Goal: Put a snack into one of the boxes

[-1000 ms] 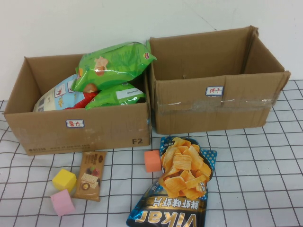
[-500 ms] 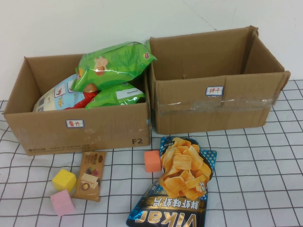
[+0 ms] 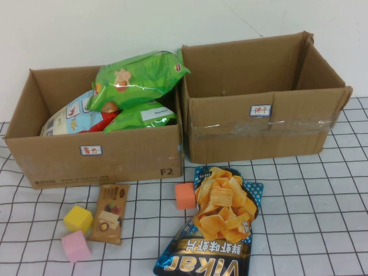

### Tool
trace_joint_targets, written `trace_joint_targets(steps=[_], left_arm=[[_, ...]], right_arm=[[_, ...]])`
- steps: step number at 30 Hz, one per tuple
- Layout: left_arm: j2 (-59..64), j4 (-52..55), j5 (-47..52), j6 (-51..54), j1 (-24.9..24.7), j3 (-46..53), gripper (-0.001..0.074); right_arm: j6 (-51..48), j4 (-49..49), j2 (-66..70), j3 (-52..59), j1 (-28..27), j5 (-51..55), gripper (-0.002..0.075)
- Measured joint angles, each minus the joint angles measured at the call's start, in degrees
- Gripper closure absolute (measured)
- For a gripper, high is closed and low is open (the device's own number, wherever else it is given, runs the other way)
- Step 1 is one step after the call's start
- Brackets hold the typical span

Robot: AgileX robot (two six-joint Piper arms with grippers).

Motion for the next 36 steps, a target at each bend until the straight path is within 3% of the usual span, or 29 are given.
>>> trace_joint_targets(steps=[4,10,18,27,30,36], left_arm=[[9.22,-2.36,10.30,0.00,0.00,-6.15,0.0736],[21.45,-3.15,10.47,0.40,0.00,-7.26,0.0736],[45.35,-6.06,11.93,3.90,-0.28,-17.37,0.0736],[71.45,-0.41,12.75,-0.09,-11.09,-29.17,0.0716],[77.52,4.03,12.26,-3.96,-13.88,-32.32,0.0615],[86.54,6.15,10.34,-7.83,-14.73,-35.07,0.0220]], right_arm=[[-3.19,0.18,9.03,-3.85,0.00,10.02,0.0727],[-6.71,3.95,21.61,-4.77,0.00,15.05,0.0727],[-11.63,8.82,29.52,-4.77,0.00,15.28,0.0727],[-13.18,9.98,29.59,-4.86,0.00,14.94,0.0727],[-13.30,9.98,29.59,-4.86,0.00,14.82,0.0727],[-13.38,9.98,29.59,-4.86,0.00,14.82,0.0727]])
